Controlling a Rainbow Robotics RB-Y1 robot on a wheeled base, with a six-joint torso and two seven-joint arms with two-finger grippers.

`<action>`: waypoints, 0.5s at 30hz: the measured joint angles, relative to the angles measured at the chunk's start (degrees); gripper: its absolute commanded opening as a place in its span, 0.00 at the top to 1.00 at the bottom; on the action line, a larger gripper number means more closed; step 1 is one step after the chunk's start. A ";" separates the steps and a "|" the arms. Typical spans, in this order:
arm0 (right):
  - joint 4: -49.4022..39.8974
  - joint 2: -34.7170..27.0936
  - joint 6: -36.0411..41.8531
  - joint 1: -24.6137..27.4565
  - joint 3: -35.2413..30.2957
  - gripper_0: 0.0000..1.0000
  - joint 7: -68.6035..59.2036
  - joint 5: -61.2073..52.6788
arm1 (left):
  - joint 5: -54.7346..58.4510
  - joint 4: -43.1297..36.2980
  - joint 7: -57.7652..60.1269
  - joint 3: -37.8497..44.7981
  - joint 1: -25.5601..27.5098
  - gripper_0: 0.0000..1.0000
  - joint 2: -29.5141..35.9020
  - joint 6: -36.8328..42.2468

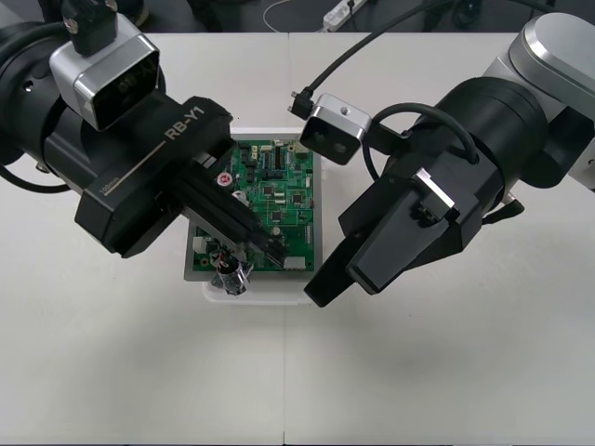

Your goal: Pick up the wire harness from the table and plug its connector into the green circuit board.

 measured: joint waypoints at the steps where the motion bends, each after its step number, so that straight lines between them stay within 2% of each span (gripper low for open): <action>1: 0.19 -0.16 -0.01 0.00 0.00 0.00 0.00 -0.01 | 0.10 0.05 0.00 0.46 0.33 1.00 0.31 0.00; 15: 4.24 -2.79 -0.19 -0.03 0.00 0.00 3.99 -0.18 | 1.48 0.64 -0.01 9.06 6.51 1.00 3.56 -0.01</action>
